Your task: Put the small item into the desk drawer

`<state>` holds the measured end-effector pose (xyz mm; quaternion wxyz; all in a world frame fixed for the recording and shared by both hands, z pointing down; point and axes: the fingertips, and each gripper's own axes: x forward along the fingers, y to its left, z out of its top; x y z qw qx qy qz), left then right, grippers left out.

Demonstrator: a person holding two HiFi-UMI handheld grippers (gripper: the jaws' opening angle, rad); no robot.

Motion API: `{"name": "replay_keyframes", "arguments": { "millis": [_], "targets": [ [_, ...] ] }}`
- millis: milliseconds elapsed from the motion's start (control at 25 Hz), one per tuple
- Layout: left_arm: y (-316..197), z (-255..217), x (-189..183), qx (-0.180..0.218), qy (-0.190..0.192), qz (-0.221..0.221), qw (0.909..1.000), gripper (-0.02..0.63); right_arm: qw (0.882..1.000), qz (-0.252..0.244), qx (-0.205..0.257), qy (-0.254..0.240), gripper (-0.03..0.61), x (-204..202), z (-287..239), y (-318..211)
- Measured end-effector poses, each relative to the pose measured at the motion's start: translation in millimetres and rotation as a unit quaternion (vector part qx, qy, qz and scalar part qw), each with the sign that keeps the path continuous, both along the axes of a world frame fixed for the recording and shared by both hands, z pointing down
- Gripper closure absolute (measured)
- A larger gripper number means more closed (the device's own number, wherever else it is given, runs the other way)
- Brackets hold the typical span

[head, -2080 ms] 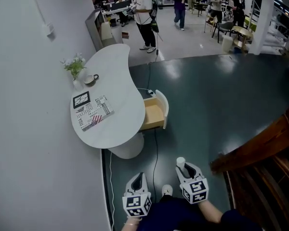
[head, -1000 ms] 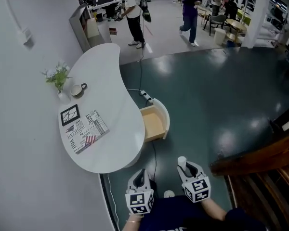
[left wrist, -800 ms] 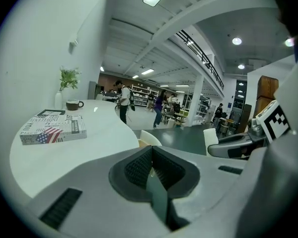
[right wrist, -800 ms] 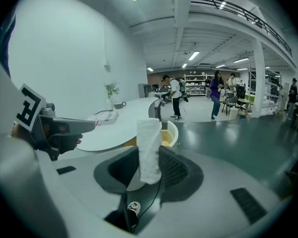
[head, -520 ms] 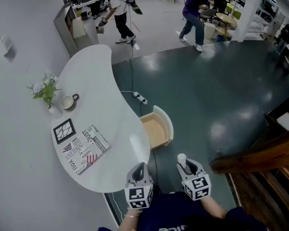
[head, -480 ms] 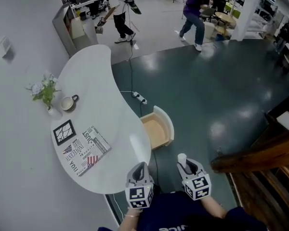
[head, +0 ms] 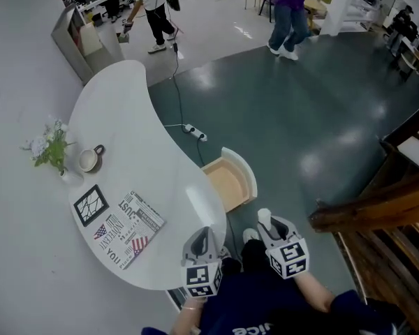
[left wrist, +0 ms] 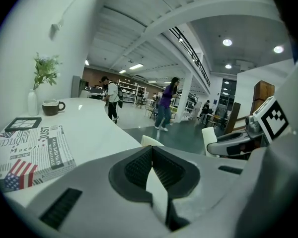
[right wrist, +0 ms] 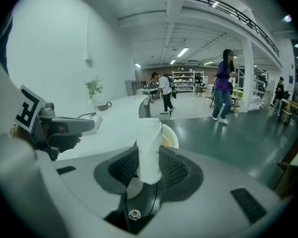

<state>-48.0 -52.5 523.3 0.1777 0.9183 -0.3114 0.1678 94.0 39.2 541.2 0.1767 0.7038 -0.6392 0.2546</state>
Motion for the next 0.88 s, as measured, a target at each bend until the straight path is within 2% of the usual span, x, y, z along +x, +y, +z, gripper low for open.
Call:
{"name": "replay_keyframes", "arguments": {
  "millis": [200, 440, 680, 880],
  "targets": [
    [-14.7, 3.5, -3.3, -0.007, -0.006, -0.025, 0.9996, 0.609, 1.0, -0.016, -0.012, -0.005, 0.442, 8.4, 5.1, -23.9],
    [-36.6, -0.8, -4.9, -0.009, -0.01, -0.092, 0.9957, 0.609, 0.997, -0.065, -0.024, -0.019, 0.442, 20.6, 11.7, -62.9],
    [-58.3, -7.1, 7.1, -0.003, -0.017, -0.132, 0.9911, 0.609, 0.993, -0.113, -0.032, -0.03, 0.442, 28.8, 16.6, -103.3],
    [-67.6, -10.2, 19.5, -0.001, -0.023, -0.155, 0.9877, 0.609, 0.986, -0.15, -0.059, -0.034, 0.442, 34.6, 28.7, -132.2]
  ]
}}
